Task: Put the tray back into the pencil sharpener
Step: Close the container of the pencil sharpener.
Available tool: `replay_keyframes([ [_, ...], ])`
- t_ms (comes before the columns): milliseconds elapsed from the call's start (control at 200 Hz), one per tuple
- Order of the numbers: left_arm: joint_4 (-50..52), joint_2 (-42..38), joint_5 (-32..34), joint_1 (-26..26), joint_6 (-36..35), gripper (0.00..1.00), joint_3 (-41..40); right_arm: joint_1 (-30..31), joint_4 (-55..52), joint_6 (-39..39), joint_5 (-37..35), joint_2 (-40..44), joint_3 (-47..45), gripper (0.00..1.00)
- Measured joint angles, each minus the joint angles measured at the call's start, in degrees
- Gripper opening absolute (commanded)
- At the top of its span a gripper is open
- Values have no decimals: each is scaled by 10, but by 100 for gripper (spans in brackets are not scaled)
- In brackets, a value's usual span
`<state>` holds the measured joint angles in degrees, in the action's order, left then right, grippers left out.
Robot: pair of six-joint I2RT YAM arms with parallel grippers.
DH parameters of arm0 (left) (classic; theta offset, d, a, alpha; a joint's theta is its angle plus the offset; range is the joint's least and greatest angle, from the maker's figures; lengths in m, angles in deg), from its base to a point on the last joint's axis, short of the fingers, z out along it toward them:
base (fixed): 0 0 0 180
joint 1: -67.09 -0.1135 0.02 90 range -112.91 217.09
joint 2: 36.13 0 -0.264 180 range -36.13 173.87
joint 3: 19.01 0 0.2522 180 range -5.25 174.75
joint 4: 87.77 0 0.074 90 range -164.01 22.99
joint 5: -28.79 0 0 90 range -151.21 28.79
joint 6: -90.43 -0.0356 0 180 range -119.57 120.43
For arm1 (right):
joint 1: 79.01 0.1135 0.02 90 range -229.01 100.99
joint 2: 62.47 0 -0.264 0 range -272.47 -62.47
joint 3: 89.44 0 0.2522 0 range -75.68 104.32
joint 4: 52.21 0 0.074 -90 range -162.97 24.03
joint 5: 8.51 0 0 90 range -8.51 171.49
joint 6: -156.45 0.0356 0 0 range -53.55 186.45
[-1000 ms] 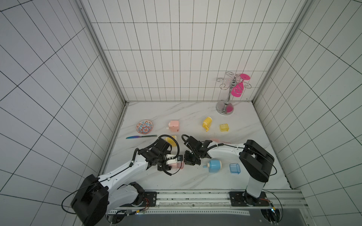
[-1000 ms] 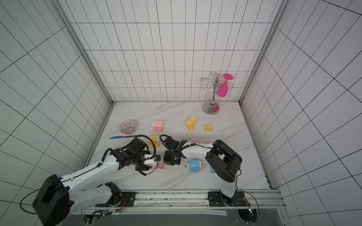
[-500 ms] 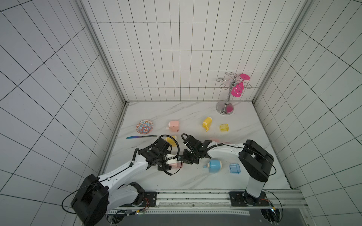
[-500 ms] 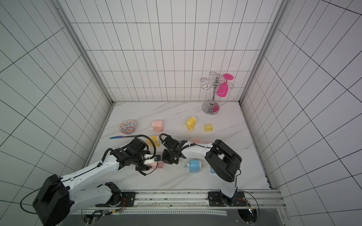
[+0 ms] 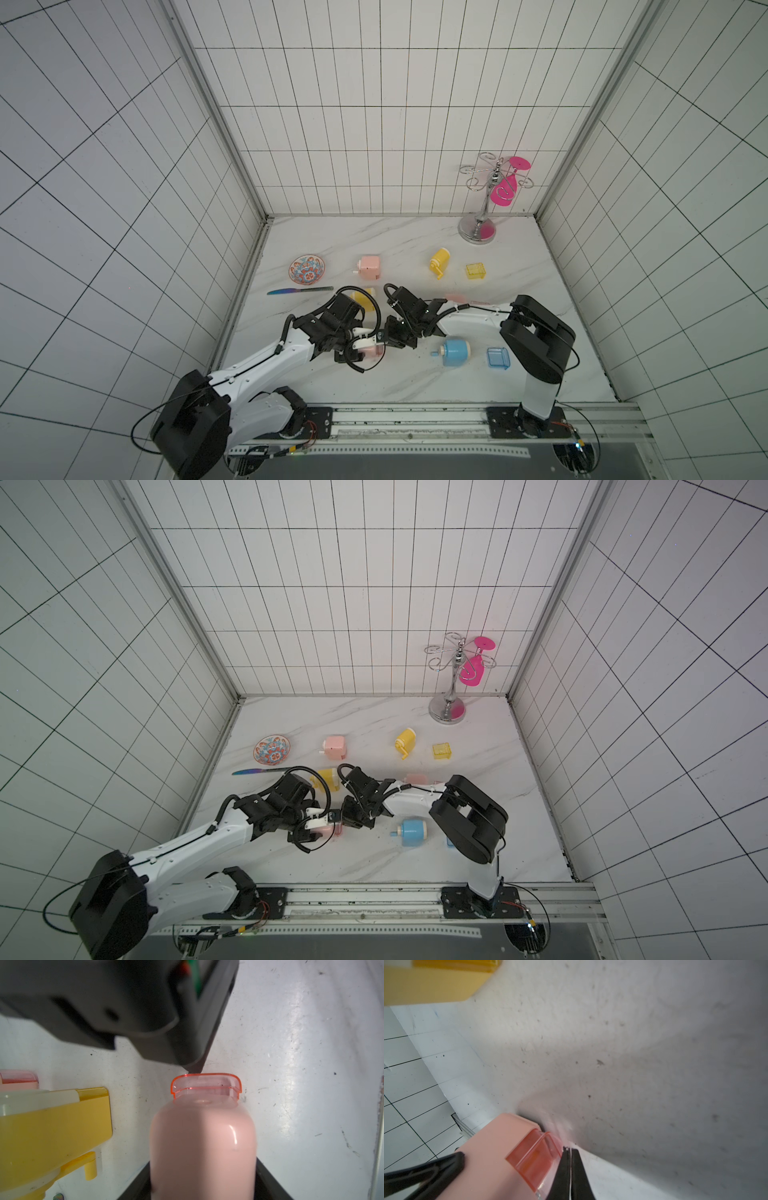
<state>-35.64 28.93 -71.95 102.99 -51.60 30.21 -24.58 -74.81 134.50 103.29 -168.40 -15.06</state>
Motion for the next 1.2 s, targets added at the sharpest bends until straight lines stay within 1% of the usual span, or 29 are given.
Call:
replay_keyframes([
  [345,0,2,0,0,2,63,0,-1,64,33,22,-5,-10,7],
  [660,0,2,0,0,6,63,0,-4,92,52,34,-18,-23,8],
  [775,-2,3,2,0,6,70,0,-4,82,46,31,-16,-23,11],
  [900,-6,4,5,0,3,84,0,-4,45,25,19,-5,-22,14],
  [959,-9,4,6,0,4,88,0,-4,25,15,10,3,-21,14],
  [1124,-12,4,10,0,6,97,0,-6,-16,-5,-6,21,-13,16],
  [1199,-13,3,12,0,7,97,0,-7,-28,-14,-12,26,-8,17],
])
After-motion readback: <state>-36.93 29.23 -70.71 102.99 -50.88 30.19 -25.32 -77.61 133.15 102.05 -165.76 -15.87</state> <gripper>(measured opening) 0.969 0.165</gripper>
